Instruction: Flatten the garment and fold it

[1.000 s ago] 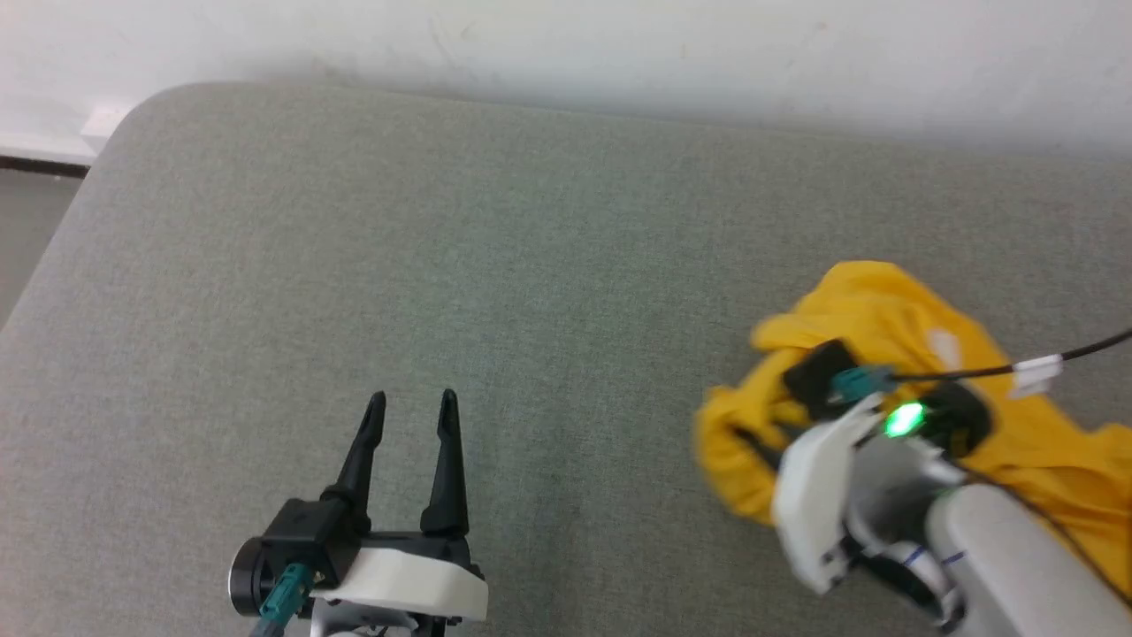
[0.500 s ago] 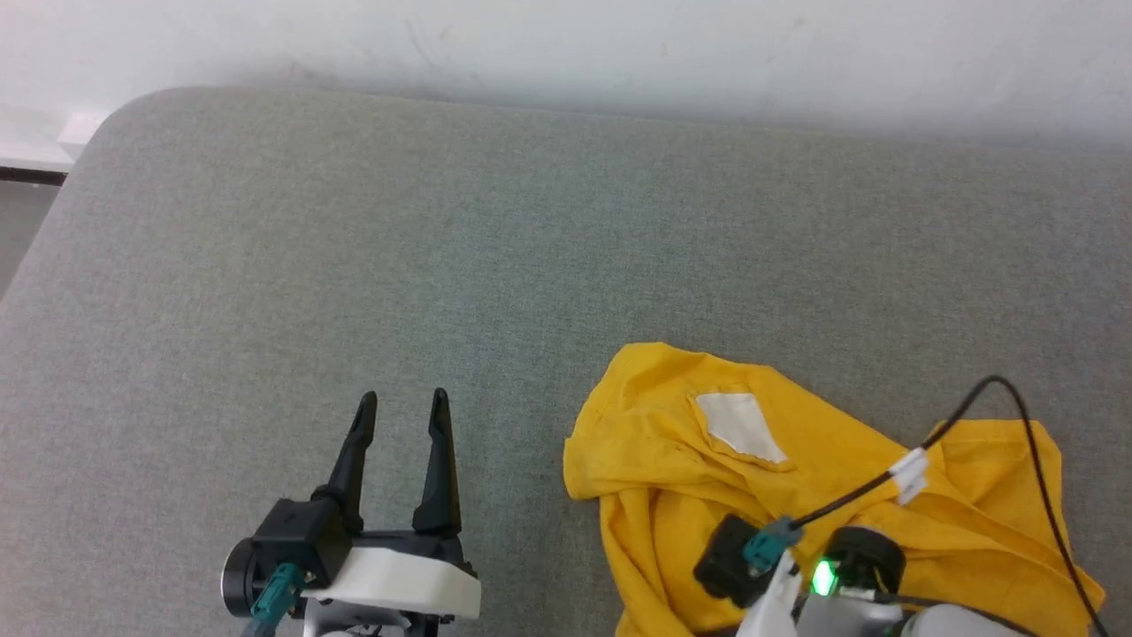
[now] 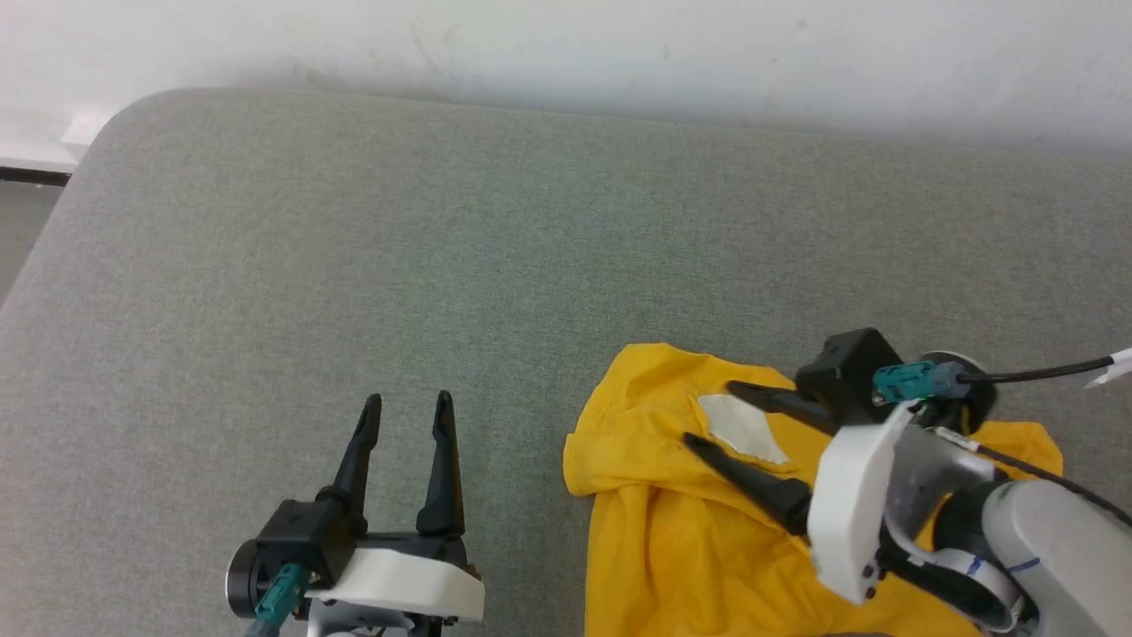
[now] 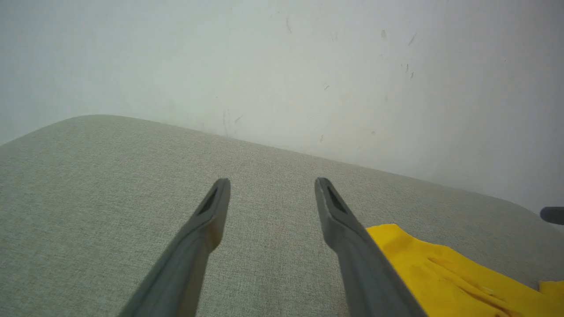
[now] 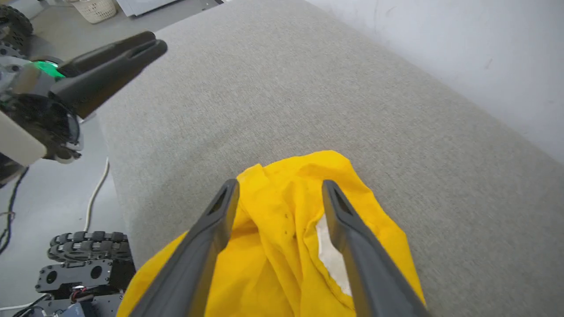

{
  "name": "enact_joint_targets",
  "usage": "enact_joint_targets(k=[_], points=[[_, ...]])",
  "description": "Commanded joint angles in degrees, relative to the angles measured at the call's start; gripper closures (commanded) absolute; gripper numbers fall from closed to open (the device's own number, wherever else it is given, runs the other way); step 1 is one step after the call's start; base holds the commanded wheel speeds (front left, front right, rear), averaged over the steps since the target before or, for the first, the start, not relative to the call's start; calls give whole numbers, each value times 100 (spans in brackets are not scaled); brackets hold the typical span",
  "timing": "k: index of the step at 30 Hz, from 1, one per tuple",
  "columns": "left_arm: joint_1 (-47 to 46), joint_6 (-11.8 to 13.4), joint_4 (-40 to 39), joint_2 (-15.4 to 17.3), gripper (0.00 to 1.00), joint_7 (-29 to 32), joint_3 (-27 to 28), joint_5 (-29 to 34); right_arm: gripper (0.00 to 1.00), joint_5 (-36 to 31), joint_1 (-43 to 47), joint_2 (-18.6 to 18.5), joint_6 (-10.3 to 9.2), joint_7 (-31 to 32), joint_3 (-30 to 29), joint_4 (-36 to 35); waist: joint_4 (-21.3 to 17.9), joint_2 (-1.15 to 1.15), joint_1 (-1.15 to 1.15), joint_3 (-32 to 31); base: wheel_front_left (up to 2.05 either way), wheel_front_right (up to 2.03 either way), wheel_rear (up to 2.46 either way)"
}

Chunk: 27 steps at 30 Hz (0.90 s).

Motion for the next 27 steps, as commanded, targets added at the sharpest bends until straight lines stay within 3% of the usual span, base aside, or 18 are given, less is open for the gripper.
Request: enact_joint_targets(k=[1, 7, 13, 14, 15, 16, 22, 27], points=[[14, -32, -7, -23, 0, -28, -12, -8, 0, -119, 8, -70, -4, 46, -44, 95, 28, 0, 0, 29, 0, 0, 0], [-32, -32, -5, -26, 0, -28, -57, -30, 0, -597, 178, -450, -4, 380, 192, 503, 139, 0, 0, 149, 0, 0, 0], [-96, -24, 14, -28, 0, -28, -88, -36, 0, -781, 198, -510, -4, 244, 519, 963, 262, 0, 0, 201, 0, 0, 0], [-95, -18, 10, -29, 0, -28, -84, -37, 47, -772, 187, -468, -4, 191, 518, 1025, 272, 0, 0, 201, 0, 0, 0], [-91, -15, 6, -29, 0, -28, -81, -37, 65, -793, 155, -426, -4, 101, 495, 1059, 284, 0, 0, 200, 0, 0, 0], [-84, -13, 3, -29, 0, -28, -77, -36, 100, -825, 115, -382, -4, -12, 452, 1081, 291, 0, 0, 199, 0, 0, 0], [-47, 4, -28, -30, 0, -28, -38, -25, 100, -923, -227, -219, -4, -509, 149, 1055, 300, 0, 0, 210, 0, 0, 0], [-140, 21, -71, -30, 0, -28, -148, -80, 100, -1005, -819, -348, -4, -661, -135, 982, 415, 0, 0, 343, 0, 0, 0]])
